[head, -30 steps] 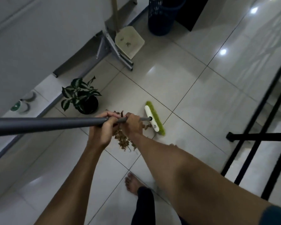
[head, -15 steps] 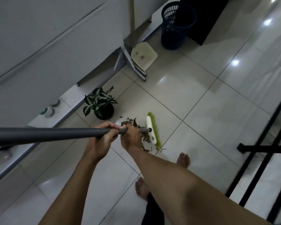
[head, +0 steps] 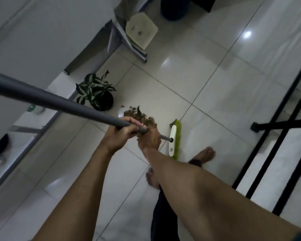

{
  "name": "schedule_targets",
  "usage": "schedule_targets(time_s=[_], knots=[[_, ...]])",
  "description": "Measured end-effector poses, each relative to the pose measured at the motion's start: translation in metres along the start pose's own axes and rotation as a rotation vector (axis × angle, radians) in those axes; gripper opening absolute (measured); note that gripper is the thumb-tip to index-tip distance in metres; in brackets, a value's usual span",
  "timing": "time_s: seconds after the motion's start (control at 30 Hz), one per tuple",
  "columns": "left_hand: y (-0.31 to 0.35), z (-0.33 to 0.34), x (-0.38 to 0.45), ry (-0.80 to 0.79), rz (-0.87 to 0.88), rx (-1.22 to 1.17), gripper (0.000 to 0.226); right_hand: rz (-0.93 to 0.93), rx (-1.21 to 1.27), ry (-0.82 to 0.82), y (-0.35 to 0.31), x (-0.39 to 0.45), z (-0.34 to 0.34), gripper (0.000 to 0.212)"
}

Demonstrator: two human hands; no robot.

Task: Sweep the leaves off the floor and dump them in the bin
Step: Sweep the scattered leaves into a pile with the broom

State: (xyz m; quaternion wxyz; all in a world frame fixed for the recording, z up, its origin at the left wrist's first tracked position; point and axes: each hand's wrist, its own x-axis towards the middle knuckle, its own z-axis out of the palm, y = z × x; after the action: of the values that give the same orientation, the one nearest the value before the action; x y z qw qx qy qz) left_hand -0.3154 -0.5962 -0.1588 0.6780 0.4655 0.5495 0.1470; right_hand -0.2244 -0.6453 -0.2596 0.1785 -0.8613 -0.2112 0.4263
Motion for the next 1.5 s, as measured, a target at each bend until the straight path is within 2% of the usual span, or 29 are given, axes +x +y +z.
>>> schedule_targets(time_s=[0.2, 0.33, 0.43, 0.57, 0.87, 0.97, 1.03, 1.17, 1.3, 1.4, 1.5], knots=[[0.007, -0.035, 0.0, 0.074, -0.021, 0.004, 0.034, -0.071, -0.017, -0.002, -0.029, -0.007, 0.029, 0.028], [0.021, -0.061, -0.013, 0.091, 0.025, 0.115, 0.021, -0.121, 0.028, -0.025, -0.054, -0.024, 0.046, 0.029], [0.031, -0.07, -0.025, 0.091, 0.068, 0.156, 0.02, -0.143, 0.079, -0.031, -0.068, -0.036, 0.048, 0.027], [0.055, -0.07, -0.047, 0.092, 0.122, 0.179, 0.01, -0.183, 0.057, -0.041, -0.083, -0.057, 0.029, 0.027], [0.094, -0.089, -0.129, 0.257, 0.197, 0.057, 0.028, -0.394, -0.174, -0.12, -0.123, -0.136, -0.027, 0.037], [0.097, -0.097, -0.151, 0.318, 0.239, 0.019, 0.029, -0.503, -0.257, -0.163, -0.132, -0.151, -0.029, 0.029], [0.1, -0.103, -0.157, 0.355, 0.253, 0.011, 0.017, -0.583, -0.288, -0.209, -0.138, -0.15, -0.026, 0.019], [0.099, -0.12, -0.146, 0.467, 0.247, 0.086, 0.012, -0.666, -0.298, -0.308, -0.157, -0.132, -0.008, 0.015], [0.09, -0.129, -0.107, 0.482, 0.271, 0.138, 0.02, -0.644, -0.196, -0.387, -0.17, -0.092, 0.024, 0.011], [0.085, -0.131, -0.07, 0.485, 0.273, 0.167, 0.031, -0.583, -0.109, -0.375, -0.172, -0.059, 0.048, 0.013], [0.084, -0.129, -0.04, 0.477, 0.263, 0.188, 0.027, -0.601, -0.058, -0.35, -0.173, -0.034, 0.062, 0.012]])
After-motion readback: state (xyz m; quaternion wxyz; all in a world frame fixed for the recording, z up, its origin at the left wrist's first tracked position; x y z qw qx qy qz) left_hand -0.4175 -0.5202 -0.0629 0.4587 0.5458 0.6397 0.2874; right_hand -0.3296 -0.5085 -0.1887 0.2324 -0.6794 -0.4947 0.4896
